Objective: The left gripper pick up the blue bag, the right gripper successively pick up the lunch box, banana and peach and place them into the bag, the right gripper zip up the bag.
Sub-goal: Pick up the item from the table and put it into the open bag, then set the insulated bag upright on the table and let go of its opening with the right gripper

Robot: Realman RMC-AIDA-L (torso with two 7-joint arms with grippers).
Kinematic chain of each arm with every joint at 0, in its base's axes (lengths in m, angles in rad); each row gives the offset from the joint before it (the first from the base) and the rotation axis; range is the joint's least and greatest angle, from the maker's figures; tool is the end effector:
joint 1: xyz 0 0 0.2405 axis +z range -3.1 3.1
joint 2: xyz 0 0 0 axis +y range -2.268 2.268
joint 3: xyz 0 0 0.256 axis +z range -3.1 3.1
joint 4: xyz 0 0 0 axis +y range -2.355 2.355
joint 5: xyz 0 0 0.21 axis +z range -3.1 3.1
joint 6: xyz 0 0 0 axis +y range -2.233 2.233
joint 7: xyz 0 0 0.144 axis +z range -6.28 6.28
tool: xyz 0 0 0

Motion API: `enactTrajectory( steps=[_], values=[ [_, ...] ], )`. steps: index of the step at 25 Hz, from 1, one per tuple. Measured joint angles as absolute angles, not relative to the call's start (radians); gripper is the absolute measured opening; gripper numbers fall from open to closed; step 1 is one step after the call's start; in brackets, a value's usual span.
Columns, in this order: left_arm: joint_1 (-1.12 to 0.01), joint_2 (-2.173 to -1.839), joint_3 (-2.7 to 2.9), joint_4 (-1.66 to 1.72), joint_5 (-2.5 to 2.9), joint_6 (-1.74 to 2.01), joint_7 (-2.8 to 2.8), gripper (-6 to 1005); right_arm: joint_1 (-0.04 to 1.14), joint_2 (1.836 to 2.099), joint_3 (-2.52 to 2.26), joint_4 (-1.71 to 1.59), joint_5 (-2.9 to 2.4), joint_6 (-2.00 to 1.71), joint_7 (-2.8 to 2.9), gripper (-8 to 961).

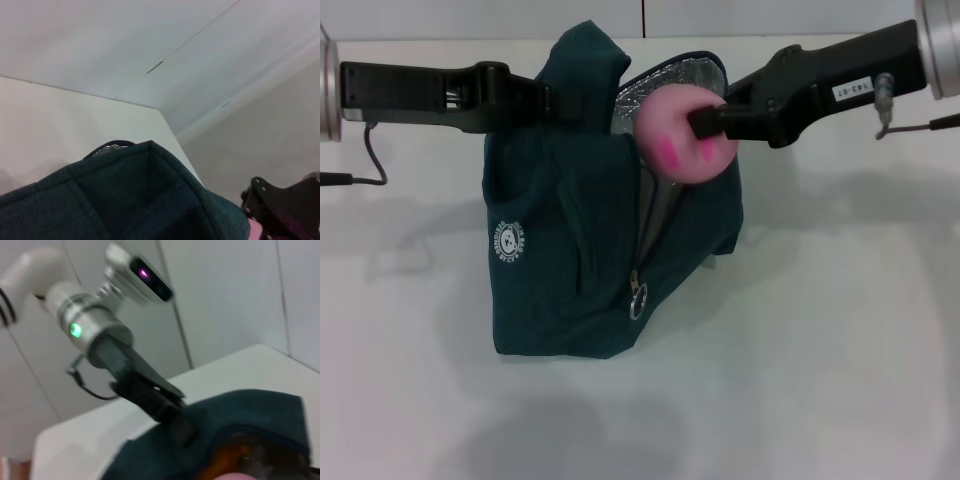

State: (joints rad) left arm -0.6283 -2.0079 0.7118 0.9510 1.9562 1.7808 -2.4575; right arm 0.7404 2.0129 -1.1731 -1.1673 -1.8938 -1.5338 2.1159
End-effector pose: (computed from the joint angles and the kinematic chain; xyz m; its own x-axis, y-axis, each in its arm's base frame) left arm -0.1942 0.3567 0.0718 0.3643 0.8421 0.3977 0.8272 -0.4888 0.2771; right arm 0.0899 0.3787 0.0262 0.9038 -0.3027 -0.3025 -0.3288 -0.9436 -0.0380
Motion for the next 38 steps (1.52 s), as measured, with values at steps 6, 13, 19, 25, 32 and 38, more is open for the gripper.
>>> enactTrajectory(
  steps=[6,13,19,25,32,38],
  values=[
    [-0.624,-2.008,0.712,0.951,1.956,1.781,-2.455,42,0.734,2.02,-1.199,-1.166,-1.856,-1.492,2.06,116],
    [-0.622,-2.008,0.712,0.951,1.956,1.781,-2.453,42,0.734,2.019,-1.2,-1.165,-1.832,-1.491,2.045,312],
    [-0.623,-2.008,0.712,0.951,1.956,1.781,-2.452,42,0.727,2.017,-1.192,-1.164,-1.817,-1.491,2.039,519],
    [-0.623,-2.008,0.712,0.951,1.956,1.781,-2.449,42,0.631,2.018,-1.091,-1.161,-1.722,-1.487,2.09,747],
    [-0.622,-2.008,0.712,0.951,1.956,1.782,-2.446,42,0.487,2.011,-0.985,-0.909,-1.573,-1.473,2.204,754],
    [-0.628,-2.011,0.718,0.951,1.956,1.782,-2.444,42,0.567,2.007,-0.952,-0.492,-1.52,-1.453,2.124,755]
  ],
)
